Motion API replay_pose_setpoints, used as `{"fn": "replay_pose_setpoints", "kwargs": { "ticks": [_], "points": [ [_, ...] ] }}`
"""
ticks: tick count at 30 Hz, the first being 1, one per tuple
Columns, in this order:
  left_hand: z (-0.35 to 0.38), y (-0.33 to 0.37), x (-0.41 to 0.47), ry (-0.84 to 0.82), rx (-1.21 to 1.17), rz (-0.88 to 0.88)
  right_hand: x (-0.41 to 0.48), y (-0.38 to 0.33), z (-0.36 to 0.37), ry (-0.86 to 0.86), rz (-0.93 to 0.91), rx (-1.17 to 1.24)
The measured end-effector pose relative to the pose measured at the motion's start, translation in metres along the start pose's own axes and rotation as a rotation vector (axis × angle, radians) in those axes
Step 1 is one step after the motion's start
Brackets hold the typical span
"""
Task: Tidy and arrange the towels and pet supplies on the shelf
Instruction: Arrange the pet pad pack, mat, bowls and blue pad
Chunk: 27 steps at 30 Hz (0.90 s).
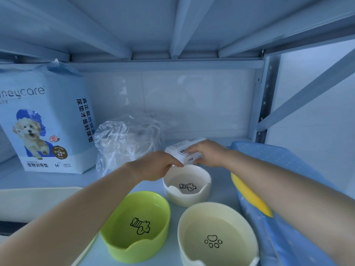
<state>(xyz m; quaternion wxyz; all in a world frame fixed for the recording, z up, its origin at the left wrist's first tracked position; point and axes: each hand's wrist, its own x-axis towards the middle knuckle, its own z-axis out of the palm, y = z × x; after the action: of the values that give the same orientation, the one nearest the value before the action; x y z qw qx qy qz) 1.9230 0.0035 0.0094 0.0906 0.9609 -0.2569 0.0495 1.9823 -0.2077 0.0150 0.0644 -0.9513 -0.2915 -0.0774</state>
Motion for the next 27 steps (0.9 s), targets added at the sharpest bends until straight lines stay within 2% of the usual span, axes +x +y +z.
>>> {"fn": "replay_pose_setpoints", "kwargs": {
  "ticks": [4,8,16,27],
  "points": [
    [-0.001,0.001,-0.001,0.049,0.038,0.033,0.000,0.004,-0.001,0.016,-0.044,0.007],
    [0.002,-0.005,0.000,-0.020,0.004,-0.037,0.001,0.005,-0.002,0.021,-0.053,-0.016],
    [0.005,-0.007,-0.001,-0.026,0.010,-0.033,0.007,0.003,-0.005,0.005,-0.097,-0.075],
    [-0.003,-0.005,0.023,0.132,0.062,0.002,0.014,0.013,-0.005,0.042,-0.034,0.153]
  ]
}}
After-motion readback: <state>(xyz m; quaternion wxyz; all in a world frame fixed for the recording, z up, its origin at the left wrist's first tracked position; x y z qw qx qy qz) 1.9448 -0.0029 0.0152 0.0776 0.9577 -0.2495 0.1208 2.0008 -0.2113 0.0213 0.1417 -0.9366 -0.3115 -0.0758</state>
